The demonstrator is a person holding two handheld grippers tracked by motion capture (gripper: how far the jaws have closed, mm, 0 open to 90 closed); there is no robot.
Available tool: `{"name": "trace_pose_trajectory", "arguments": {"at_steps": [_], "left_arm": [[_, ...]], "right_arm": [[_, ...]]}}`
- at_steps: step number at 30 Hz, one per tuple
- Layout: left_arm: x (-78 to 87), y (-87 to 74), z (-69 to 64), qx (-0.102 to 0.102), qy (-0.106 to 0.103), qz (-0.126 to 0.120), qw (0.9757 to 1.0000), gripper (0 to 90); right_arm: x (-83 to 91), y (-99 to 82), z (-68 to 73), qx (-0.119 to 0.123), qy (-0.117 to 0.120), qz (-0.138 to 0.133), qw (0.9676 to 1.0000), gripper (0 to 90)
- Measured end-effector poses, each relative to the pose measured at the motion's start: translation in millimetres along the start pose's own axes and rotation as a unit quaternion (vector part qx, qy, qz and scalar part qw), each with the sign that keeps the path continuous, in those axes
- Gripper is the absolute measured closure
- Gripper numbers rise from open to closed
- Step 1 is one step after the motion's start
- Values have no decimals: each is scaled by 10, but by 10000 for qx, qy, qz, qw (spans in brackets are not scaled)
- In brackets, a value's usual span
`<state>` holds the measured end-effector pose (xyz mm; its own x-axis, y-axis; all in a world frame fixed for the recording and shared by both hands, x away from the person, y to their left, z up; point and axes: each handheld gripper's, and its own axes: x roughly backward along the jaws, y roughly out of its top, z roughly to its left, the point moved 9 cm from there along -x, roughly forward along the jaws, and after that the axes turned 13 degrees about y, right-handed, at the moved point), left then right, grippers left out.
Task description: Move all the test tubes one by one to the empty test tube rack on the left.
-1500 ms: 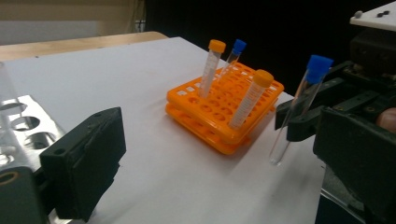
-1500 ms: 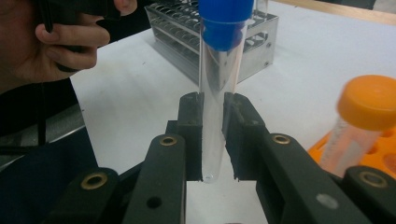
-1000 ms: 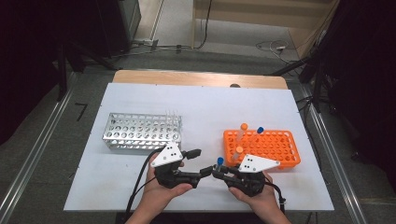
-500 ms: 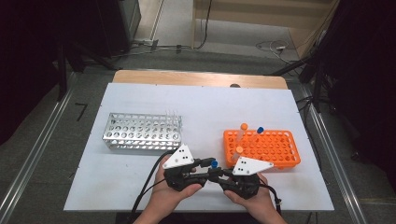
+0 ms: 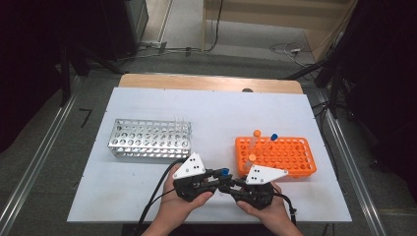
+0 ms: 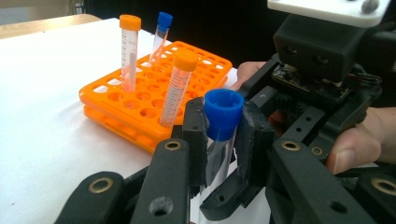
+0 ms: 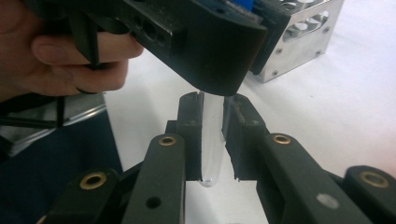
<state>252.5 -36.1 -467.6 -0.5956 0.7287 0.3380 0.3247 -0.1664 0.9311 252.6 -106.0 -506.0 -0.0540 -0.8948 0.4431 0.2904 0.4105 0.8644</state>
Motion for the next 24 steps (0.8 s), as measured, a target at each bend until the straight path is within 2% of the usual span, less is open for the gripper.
{"name": "trace_pose_trajectory", "arguments": {"at_steps": [4,11,19,24], "left_arm": [[30,19,26,26,-6,-42,10000,758],[119,63,137,76,147,-147,9998,758],[232,82,301,142,339,-195,9991,758],[297,98,408,160,495,-214,9984,758]], "right_arm": [[40,11,-10,-9,-6,-46,10000,606],[200,50,-56,-19,-56,-243,9997,368],[416,89,-75,58,-175,-401,9990,158],[558,61,-84,28,-138,-394,9991,52]]}}
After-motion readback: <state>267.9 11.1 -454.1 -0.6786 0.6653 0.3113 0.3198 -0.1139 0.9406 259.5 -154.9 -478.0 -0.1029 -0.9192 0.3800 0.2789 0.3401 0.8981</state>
